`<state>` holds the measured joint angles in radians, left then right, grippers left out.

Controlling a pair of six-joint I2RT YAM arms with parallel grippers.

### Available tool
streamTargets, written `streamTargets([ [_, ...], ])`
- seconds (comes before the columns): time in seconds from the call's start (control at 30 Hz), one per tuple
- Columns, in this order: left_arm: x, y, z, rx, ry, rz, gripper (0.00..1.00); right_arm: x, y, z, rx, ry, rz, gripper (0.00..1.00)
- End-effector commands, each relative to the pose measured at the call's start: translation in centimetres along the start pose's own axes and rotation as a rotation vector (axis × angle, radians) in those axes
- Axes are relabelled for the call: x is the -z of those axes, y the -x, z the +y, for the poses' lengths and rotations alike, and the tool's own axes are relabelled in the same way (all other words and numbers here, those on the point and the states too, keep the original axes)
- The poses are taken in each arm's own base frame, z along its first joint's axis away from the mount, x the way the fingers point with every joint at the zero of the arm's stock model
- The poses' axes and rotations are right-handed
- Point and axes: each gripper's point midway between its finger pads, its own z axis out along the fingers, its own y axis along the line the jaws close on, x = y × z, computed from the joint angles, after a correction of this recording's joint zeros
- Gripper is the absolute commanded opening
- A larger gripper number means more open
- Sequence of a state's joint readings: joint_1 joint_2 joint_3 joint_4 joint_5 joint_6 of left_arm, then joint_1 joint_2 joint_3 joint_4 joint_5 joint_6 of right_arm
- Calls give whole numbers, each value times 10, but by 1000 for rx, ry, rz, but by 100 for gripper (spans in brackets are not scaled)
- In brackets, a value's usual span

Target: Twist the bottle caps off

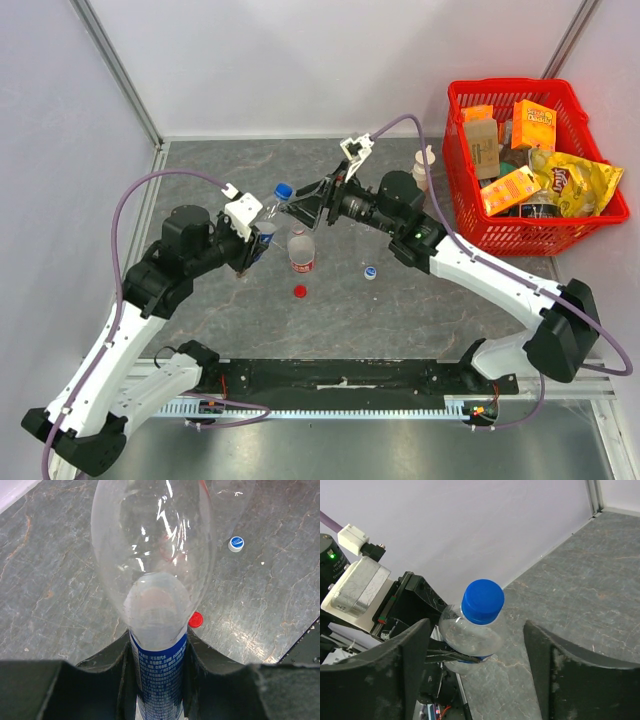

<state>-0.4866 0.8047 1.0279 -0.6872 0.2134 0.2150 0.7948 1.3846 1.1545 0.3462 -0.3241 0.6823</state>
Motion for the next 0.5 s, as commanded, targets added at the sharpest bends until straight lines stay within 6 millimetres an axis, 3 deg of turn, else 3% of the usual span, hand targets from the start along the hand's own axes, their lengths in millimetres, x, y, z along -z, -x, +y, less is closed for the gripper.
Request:
streamTargets([
  [0.0,0,3,7,-28,29,-7,24,-9,28,25,5,75,-84,74],
  [0.1,0,3,4,-29,15,-7,24,-11,27,25,-8,87,-95,68],
  [0.37,0,4,0,-29,-8,-15,24,-16,28,19,-38,71,-113,66],
  [0.47,0,2,0,-24,-6,-13,24,-20,27,17,-48,64,-103,60],
])
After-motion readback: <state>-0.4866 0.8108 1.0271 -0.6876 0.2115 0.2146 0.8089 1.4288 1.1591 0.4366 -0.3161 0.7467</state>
